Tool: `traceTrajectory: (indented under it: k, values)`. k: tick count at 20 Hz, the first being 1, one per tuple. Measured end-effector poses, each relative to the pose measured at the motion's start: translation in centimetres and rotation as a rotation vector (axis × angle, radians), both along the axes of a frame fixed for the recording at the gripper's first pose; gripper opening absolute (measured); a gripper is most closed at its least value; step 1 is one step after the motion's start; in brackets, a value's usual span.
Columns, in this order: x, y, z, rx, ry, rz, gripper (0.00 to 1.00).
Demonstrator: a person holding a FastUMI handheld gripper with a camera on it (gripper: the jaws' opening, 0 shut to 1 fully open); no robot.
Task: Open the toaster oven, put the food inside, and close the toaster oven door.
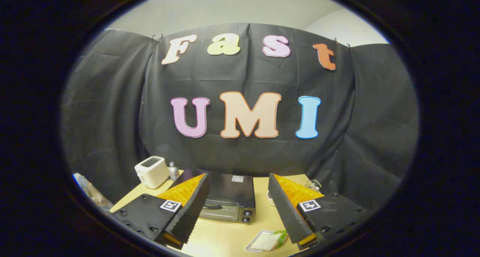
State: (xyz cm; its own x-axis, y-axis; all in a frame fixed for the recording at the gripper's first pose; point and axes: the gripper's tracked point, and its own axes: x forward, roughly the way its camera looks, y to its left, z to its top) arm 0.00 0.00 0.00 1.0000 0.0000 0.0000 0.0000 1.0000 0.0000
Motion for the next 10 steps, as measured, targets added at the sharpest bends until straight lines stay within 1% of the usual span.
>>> traceTrajectory:
  k: [10]
  values:
    - [-0.8,1.5,-0.8,-0.001,0.023,0.018,0.98]
